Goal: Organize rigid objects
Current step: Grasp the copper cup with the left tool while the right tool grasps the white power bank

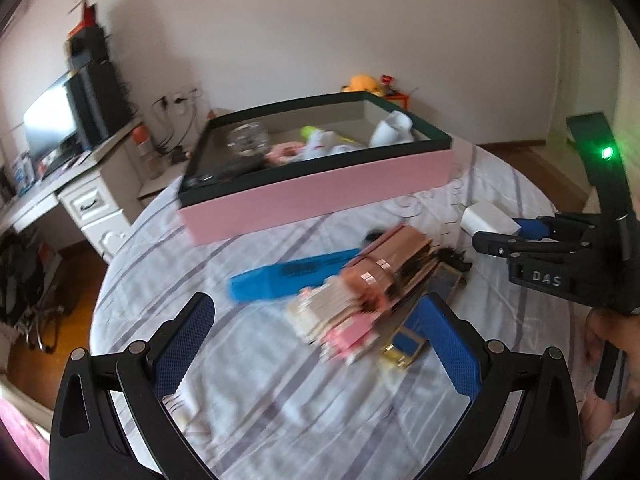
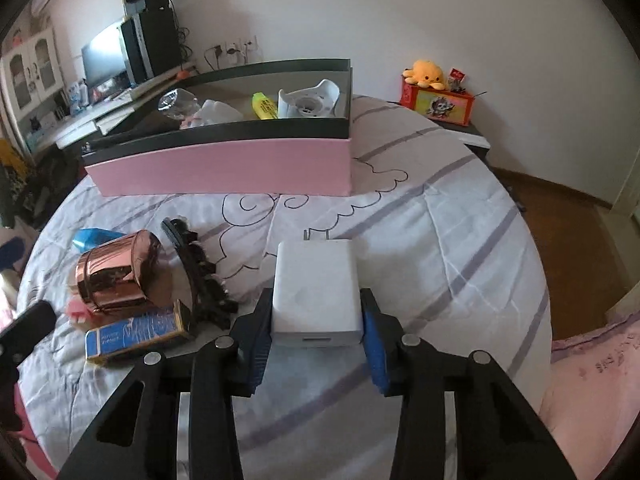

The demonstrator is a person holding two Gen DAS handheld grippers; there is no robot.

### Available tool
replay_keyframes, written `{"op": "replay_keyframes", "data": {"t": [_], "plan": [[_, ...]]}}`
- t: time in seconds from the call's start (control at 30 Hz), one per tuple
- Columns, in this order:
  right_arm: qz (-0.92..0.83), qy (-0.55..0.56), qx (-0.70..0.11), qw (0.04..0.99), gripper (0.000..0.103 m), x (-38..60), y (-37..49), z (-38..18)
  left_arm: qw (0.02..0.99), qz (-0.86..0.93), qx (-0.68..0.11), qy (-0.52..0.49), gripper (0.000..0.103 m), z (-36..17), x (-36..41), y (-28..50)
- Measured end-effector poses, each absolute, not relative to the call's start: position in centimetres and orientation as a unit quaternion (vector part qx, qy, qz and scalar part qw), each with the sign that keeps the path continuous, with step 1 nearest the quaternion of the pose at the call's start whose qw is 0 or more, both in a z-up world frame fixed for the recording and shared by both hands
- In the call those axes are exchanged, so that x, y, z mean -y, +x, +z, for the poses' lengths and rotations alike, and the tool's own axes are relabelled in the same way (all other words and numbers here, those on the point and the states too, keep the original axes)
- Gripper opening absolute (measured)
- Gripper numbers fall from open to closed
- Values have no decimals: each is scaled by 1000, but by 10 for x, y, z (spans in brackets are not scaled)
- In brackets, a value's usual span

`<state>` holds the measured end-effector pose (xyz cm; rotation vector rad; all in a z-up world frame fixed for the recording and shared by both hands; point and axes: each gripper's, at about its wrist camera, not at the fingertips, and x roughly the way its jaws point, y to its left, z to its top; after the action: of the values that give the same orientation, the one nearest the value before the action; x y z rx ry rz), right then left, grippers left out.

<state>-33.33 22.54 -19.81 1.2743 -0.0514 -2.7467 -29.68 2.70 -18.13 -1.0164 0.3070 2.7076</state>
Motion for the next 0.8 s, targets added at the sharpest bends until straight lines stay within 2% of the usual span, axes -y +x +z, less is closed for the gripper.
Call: {"op": "replay_keyframes", "data": {"t": [0.4,0.47,0.53,0.57,0.8], "plan": [[-905,417,28,78,41,-239,-340,-199,143,907,-148,-368,101,-200,-66,-334],[-905,417,27,80,41,-239,-341,-200,159,903,-147,-371,89,-201,-68,-335],[-905,416,26,80,41,-239,-342,-199,185,896,-136,-379,66,-201,-69,-336],[-905,416,26,81,41,-239,-343,-200,193,894,-131,-382,62,-201,-70,-337],[-906,416,16,78,41,-236,-344,-199,187,899,-113,-380,54,-196,-69,-336]]}}
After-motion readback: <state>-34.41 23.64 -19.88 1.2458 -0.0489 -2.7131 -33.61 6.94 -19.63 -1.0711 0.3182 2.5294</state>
